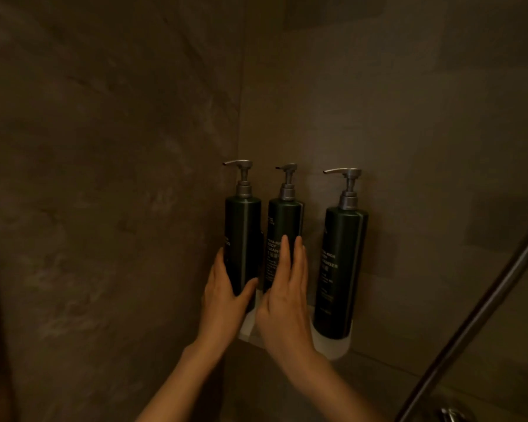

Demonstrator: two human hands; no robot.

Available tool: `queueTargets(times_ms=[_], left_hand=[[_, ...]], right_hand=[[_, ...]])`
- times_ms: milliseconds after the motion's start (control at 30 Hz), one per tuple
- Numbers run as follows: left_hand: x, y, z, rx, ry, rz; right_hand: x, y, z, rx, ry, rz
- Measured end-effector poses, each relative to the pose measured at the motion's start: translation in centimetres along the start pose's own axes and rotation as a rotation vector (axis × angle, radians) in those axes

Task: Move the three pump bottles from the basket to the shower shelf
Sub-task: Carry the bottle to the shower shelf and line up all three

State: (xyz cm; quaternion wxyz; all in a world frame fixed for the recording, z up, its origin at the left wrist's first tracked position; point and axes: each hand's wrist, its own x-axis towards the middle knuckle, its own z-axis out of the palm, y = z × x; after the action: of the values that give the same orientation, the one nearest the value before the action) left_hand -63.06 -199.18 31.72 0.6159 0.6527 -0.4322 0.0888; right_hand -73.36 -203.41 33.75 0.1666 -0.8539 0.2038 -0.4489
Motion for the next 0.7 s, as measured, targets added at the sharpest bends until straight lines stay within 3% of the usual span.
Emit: queueTargets(times_ms=[400, 700], left_hand=[[0.8, -1.2, -0.5, 0.0, 0.007, -0.019], [1.2, -1.7, -0.3, 0.011, 0.015, -0.008]], right_hand=[[2.4, 0.5, 0.5, 0.223, 0.091, 0.22], [3.1, 1.0, 1.1, 0.075, 0.145, 0.25]])
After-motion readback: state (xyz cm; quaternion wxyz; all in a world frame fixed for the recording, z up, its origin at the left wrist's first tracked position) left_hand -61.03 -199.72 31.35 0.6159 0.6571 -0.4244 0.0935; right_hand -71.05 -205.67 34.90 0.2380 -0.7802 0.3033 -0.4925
